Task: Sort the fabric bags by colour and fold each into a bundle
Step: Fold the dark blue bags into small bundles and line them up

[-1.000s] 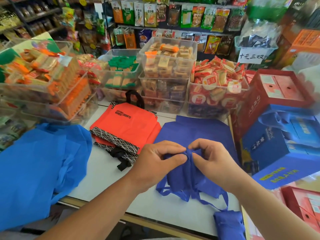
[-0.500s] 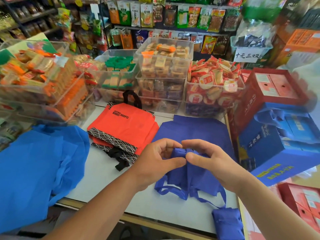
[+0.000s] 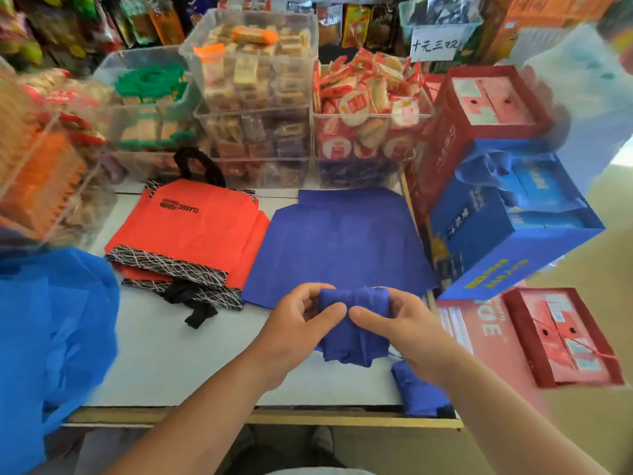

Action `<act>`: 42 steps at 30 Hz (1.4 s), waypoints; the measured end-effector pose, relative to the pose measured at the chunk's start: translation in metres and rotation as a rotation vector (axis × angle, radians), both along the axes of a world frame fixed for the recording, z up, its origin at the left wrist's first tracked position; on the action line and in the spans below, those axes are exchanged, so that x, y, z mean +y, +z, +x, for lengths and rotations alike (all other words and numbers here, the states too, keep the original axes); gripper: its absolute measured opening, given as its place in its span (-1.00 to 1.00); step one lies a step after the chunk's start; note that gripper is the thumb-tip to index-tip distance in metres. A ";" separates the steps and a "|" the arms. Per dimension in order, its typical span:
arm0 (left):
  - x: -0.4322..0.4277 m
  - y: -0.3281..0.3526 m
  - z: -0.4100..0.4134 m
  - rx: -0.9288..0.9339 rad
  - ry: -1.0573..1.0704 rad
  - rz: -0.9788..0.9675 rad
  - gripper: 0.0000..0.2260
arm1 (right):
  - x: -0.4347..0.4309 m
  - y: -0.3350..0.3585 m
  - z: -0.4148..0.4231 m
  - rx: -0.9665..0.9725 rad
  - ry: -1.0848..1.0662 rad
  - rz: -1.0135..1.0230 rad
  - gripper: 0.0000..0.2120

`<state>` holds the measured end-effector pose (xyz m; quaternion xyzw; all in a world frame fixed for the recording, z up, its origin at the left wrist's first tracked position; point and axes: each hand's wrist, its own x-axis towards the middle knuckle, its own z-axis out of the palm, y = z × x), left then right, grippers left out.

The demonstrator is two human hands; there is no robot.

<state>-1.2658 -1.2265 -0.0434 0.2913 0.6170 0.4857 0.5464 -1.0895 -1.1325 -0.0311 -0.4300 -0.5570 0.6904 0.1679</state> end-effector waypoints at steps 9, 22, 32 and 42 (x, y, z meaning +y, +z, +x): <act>0.010 -0.033 0.033 -0.020 -0.105 -0.130 -0.76 | -0.010 -0.039 0.036 0.021 -0.101 -0.148 -0.57; 0.009 -0.038 0.039 0.013 -0.225 -0.142 -0.71 | -0.015 -0.043 0.054 -0.039 -0.187 -0.054 -0.69; 0.001 -0.036 0.053 0.004 -0.317 -0.164 -0.70 | -0.018 -0.043 0.048 -0.044 -0.203 -0.067 -0.79; -0.006 -0.063 0.070 -0.067 -0.233 -0.278 -0.77 | -0.035 -0.078 0.055 0.019 -0.168 -0.325 -0.68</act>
